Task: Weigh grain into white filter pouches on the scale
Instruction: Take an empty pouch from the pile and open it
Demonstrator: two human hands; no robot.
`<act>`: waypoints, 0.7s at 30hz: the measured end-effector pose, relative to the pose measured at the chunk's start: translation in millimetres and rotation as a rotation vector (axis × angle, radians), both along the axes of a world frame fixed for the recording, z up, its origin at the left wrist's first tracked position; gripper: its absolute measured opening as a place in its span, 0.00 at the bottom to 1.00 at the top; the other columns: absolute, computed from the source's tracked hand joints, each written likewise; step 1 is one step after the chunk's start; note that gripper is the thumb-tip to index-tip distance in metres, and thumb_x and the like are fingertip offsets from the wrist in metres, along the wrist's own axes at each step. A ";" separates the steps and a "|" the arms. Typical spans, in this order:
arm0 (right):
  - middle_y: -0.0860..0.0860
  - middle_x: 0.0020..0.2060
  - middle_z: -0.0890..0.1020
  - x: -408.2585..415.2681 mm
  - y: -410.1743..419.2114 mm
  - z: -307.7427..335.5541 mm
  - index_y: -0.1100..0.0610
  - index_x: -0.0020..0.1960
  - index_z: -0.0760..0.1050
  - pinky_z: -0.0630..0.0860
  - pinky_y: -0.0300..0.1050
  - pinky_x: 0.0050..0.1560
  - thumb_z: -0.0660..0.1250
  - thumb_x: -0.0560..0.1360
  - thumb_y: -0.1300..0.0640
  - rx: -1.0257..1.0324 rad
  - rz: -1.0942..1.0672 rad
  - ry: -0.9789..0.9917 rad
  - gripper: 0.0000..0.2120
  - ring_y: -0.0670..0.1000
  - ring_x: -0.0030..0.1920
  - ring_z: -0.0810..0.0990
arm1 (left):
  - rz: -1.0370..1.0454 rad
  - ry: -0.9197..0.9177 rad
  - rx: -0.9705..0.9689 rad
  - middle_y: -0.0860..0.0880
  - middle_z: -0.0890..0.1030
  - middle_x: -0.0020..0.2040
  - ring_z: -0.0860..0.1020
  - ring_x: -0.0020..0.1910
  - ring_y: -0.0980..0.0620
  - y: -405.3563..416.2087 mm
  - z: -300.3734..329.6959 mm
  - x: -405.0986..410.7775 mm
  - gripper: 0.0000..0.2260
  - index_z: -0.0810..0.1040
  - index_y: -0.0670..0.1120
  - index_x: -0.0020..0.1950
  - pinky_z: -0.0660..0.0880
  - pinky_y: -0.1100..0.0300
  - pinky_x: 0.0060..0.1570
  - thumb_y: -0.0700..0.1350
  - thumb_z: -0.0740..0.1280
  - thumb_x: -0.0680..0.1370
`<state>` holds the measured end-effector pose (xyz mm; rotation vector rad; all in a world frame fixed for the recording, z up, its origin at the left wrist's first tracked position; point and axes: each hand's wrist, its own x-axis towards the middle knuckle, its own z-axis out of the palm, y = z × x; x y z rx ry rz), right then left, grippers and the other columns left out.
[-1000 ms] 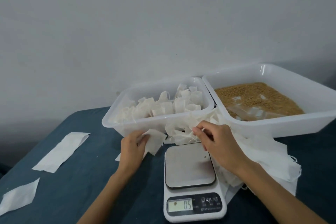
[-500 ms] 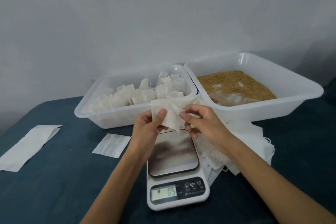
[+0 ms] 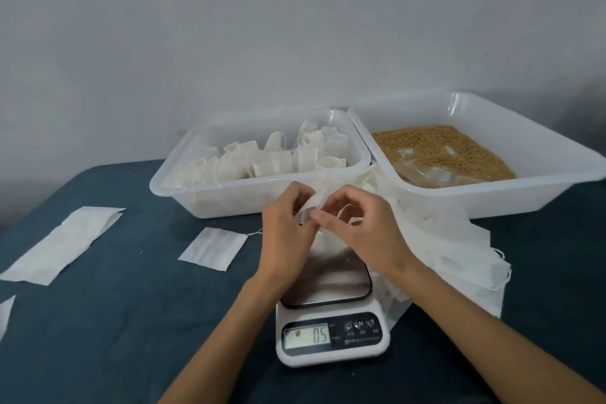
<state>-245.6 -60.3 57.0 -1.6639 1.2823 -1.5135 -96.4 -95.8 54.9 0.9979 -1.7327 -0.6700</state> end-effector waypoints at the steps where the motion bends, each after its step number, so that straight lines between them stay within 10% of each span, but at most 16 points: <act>1: 0.45 0.37 0.82 -0.4 -1.0 -1.1 0.49 0.43 0.79 0.74 0.38 0.35 0.77 0.73 0.50 -0.002 -0.026 0.007 0.08 0.46 0.35 0.78 | -0.013 -0.030 -0.033 0.54 0.78 0.39 0.73 0.37 0.59 1.6 -0.5 -1.1 0.09 0.77 0.47 0.48 0.69 0.68 0.39 0.34 0.71 0.77; 14: 0.51 0.41 0.83 -12.8 -0.5 5.0 0.55 0.48 0.80 0.83 0.49 0.35 0.73 0.77 0.51 -0.064 -0.066 -0.187 0.07 0.55 0.44 0.83 | -0.187 -0.089 -0.043 0.51 0.79 0.51 0.79 0.44 0.52 12.1 1.1 -11.1 0.16 0.84 0.41 0.49 0.77 0.48 0.50 0.44 0.59 0.88; 21: 0.48 0.43 0.85 -13.7 -1.5 3.4 0.50 0.47 0.80 0.82 0.44 0.47 0.75 0.74 0.49 -0.075 -0.053 -0.149 0.07 0.51 0.47 0.85 | -0.121 0.069 0.048 0.48 0.80 0.45 0.81 0.42 0.47 6.5 1.5 -7.4 0.05 0.85 0.42 0.46 0.80 0.43 0.46 0.39 0.72 0.81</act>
